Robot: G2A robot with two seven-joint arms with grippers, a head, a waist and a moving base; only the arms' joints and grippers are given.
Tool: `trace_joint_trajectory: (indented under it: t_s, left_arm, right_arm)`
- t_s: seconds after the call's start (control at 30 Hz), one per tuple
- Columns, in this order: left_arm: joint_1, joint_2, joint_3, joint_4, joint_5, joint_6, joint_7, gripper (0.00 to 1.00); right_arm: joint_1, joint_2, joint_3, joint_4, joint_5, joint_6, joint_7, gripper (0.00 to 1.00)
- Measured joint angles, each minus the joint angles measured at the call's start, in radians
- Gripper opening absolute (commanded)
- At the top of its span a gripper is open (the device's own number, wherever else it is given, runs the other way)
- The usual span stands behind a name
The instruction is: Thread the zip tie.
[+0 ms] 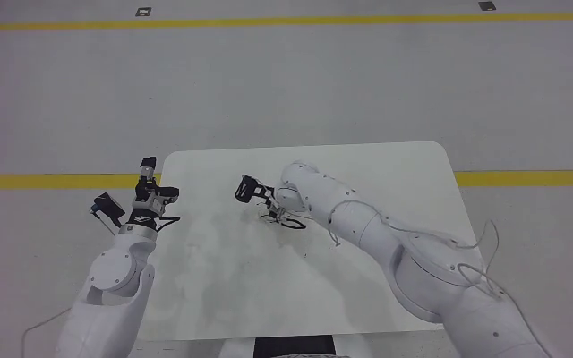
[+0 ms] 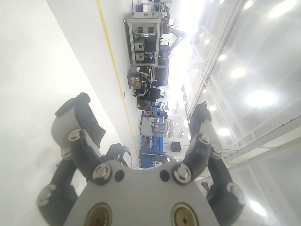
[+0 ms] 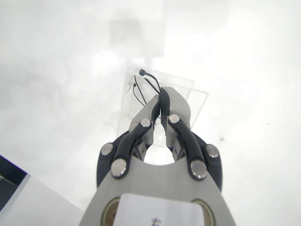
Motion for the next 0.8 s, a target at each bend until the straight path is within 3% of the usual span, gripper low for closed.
trace_joint_trajectory:
  t_s: [0.17,0.3,0.53,0.63,0.8]
  left_arm:
    - [0.0,0.0,0.0,0.0,0.0,0.0,0.0,1.0]
    - [0.0,0.0,0.0,0.0,0.0,0.0,0.0,1.0]
    - [0.0,0.0,0.0,0.0,0.0,0.0,0.0,1.0]
    - [0.0,0.0,0.0,0.0,0.0,0.0,0.0,1.0]
    - [0.0,0.0,0.0,0.0,0.0,0.0,0.0,1.0]
  right_arm:
    - [0.038,0.033,0.008,-0.031,0.063,0.0,0.012,0.0]
    - [0.063,0.079,0.042,-0.081,0.136,0.0,-0.001,0.0]
    - [0.051,0.155,0.116,-0.187,0.248,0.0,-0.064,0.0]
    - [0.045,0.169,0.138,-0.226,0.282,0.0,-0.08,0.0]
    - [0.044,0.169,0.139,-0.23,0.284,0.0,-0.08,0.0]
